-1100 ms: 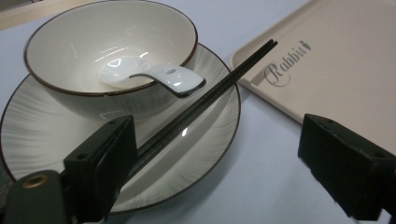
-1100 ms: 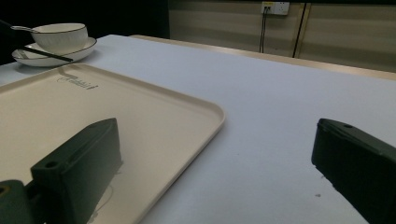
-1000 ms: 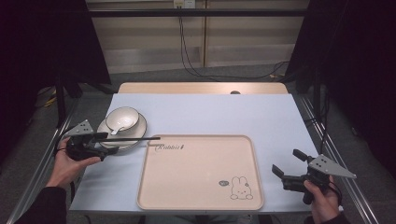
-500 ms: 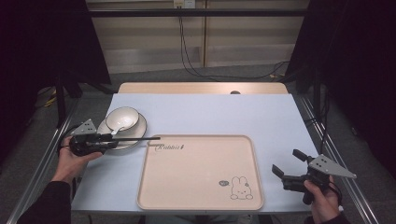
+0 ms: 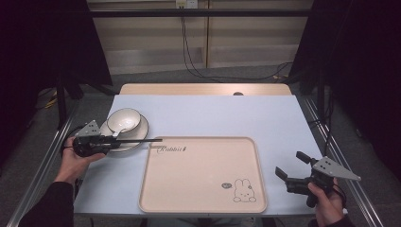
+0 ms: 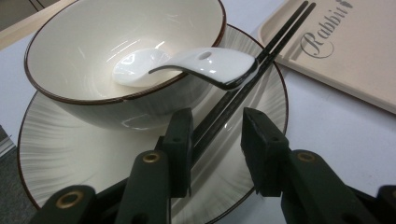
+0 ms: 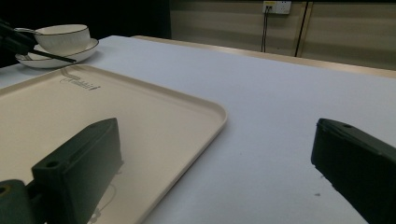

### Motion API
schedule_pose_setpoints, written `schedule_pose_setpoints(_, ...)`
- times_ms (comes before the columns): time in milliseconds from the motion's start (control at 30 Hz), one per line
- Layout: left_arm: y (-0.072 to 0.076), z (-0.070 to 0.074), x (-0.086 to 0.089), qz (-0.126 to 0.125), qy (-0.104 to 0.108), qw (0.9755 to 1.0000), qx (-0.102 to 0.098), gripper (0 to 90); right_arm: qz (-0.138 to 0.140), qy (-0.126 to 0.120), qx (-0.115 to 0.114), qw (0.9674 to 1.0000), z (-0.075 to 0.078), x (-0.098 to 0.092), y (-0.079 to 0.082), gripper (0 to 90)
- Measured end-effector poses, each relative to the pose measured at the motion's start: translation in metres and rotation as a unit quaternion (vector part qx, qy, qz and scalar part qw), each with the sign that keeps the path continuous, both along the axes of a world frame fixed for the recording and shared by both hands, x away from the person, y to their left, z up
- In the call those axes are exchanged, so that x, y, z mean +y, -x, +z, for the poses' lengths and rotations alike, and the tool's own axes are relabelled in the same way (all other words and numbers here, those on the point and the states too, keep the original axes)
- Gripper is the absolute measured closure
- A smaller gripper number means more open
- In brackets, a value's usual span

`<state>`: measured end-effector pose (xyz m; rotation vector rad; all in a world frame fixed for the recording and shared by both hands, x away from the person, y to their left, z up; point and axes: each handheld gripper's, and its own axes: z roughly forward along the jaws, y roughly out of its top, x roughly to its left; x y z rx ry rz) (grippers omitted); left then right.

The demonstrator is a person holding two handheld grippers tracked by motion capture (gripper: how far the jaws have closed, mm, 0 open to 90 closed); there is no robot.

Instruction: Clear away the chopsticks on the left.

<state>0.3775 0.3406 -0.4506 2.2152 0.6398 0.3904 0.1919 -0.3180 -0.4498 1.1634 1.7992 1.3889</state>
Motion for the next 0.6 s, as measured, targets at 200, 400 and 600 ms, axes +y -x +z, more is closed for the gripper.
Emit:
schedule_pose_setpoints(200,-0.002,-0.002,-0.005,-0.008,-0.017,0.9998,0.003,67.9,0.0,-0.001,0.0,1.0,0.0,0.0,0.0,1.4)
schedule_pose_setpoints(400,-0.006,-0.003,-0.01,-0.024,-0.036,0.999,0.013,69.0,0.001,-0.003,0.002,1.0,0.0,0.0,0.0,1.4)
schedule_pose_setpoints(600,-0.01,-0.004,-0.014,-0.041,-0.059,0.9965,0.043,75.2,0.001,-0.006,0.003,1.0,0.0,0.0,0.0,1.4)
